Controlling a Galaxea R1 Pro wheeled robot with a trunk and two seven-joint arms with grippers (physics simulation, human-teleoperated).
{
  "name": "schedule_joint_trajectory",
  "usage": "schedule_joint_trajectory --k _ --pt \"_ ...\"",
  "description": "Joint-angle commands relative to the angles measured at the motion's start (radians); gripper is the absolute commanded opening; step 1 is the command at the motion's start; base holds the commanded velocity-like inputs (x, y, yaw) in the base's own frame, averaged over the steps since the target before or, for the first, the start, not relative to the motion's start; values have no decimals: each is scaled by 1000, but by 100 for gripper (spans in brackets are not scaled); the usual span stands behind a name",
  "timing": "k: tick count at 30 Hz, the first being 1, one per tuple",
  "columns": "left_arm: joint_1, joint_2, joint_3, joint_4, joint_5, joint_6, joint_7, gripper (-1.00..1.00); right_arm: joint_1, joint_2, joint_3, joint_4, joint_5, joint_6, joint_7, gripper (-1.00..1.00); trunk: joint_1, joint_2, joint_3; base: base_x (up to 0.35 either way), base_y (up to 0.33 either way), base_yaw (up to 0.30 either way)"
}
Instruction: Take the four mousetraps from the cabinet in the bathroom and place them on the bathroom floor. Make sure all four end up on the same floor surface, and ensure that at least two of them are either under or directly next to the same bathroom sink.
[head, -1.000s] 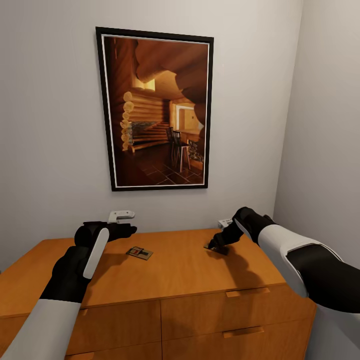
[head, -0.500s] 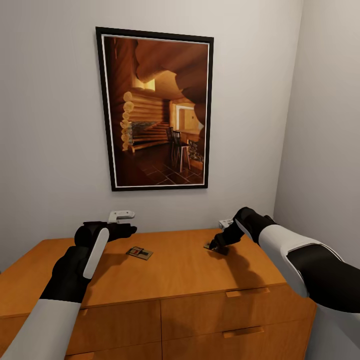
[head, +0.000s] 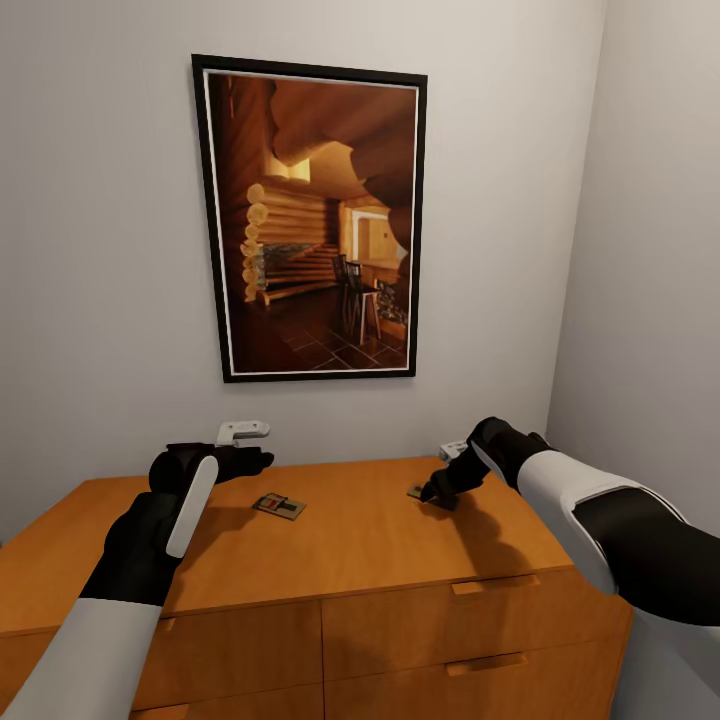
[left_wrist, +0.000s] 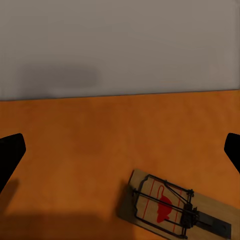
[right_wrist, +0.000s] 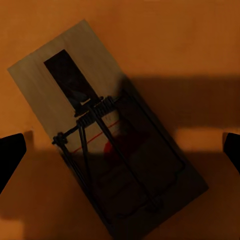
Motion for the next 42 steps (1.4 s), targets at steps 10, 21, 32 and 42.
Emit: schedule_joint_trajectory --k 10,21,32,42 --pt "-1 1 -2 -2 10 3 11 100 0 -2 1 11 10 -4 10 -100 0 0 -2 0 0 0" --pt "-1 0 -2 -2 8 3 11 100 -1 -3 6 7 12 5 11 -100 0 0 -2 0 0 0" --pt "-1 0 -2 -2 7 3 11 100 -1 -41 -2 -249 9 281 16 -100 0 0 -2 0 0 0" --pt "-1 0 -2 -2 8 3 11 100 -1 -46 -1 -387 9 281 7 -100 0 0 -2 0 0 0"
